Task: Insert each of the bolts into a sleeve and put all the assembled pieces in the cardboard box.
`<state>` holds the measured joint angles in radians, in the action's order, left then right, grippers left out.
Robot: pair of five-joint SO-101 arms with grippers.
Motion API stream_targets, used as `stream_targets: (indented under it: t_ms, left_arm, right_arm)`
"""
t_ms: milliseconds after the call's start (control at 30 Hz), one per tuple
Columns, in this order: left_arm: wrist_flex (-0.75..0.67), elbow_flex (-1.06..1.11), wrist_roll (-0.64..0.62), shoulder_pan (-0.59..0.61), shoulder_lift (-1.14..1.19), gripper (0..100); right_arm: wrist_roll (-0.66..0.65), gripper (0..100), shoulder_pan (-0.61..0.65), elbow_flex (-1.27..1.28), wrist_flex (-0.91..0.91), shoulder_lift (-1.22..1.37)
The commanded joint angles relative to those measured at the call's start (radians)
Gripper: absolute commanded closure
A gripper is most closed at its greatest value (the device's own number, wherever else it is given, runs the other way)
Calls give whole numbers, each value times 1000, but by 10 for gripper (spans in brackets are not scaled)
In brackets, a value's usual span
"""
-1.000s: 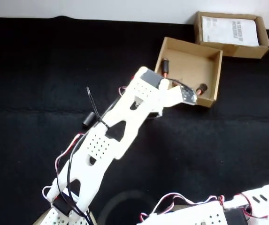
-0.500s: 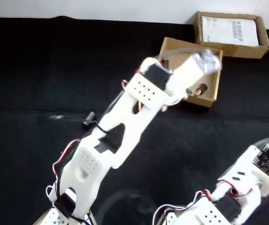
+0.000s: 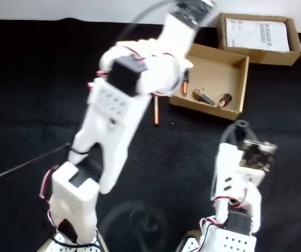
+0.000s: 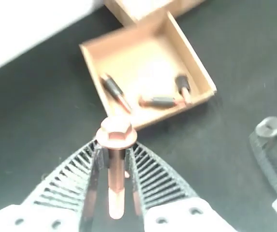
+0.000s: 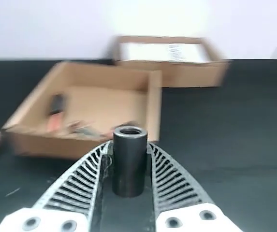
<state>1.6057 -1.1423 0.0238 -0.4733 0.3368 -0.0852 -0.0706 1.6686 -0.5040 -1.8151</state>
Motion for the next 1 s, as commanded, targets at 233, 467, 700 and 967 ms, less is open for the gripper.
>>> stream_targets:
  t_ms: [233,467,700,967]
  left_arm:
    - [74,-42,-219,31,-371,991]
    - [86,-35,-506,33,-489,991]
    - [153,-18,-594,79,-564,991]
    - [157,348,-508,51,-808,991]
  right_arm:
    - [9,991,354,12,-22,-8]
    - [9,991,467,-42,-21,-8]
    - [9,991,532,-163,70,-1]
    - [9,991,533,-259,73,1]
